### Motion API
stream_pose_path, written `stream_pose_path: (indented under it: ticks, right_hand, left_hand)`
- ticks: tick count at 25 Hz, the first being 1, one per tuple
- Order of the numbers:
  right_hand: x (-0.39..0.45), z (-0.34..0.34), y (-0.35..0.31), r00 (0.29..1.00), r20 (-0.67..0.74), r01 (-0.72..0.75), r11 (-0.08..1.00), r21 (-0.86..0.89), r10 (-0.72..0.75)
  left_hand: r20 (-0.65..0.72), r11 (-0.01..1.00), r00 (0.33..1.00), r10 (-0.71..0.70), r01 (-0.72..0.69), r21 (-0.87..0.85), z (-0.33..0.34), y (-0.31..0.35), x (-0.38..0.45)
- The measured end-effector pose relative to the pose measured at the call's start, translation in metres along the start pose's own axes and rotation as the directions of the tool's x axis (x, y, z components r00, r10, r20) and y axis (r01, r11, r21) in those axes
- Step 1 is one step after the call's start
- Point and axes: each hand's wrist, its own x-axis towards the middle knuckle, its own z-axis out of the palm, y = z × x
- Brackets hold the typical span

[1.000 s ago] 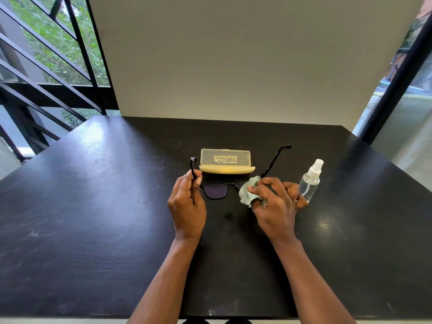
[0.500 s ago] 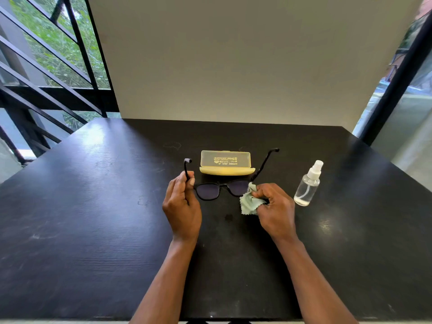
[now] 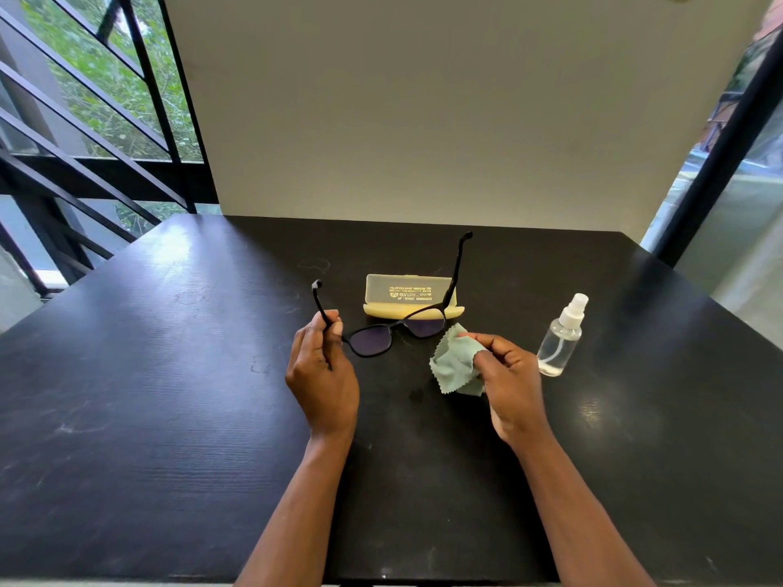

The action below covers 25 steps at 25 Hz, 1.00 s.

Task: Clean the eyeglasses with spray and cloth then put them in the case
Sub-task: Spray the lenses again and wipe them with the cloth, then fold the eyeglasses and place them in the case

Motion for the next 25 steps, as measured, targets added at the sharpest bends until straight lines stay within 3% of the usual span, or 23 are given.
stream_pose_path:
  ticks: [6, 11, 18, 25]
  right_hand:
    - [-0.008, -0.001, -0.004, 0.983, 0.18, 0.035, 0.999, 0.034, -0.041]
    - [-0.006, 0.0, -0.002, 0.993, 0.081, 0.096, 0.991, -0.093, -0.089]
    - [0.003, -0.001, 0.007, 0.988, -0.13, 0.058, 0.981, -0.187, -0.083]
    - [0.003, 0.0, 0.004, 0.972, -0.233, -0.003, 0.994, -0.112, -0.024]
  left_hand:
    - [-0.014, 0.999, 1.0, -0.022, 0.022, -0.036, 0.002, -0.001, 0.0]
    - [-0.017, 0.993, 0.999, -0.046, 0.044, -0.106, 0.003, -0.003, 0.0]
    - [0.019, 0.994, 1.0, -0.004, 0.006, -0.106, 0.003, -0.002, -0.003]
    - [0.026, 0.987, 0.991, 0.133, -0.13, -0.092, 0.001, 0.005, -0.008]
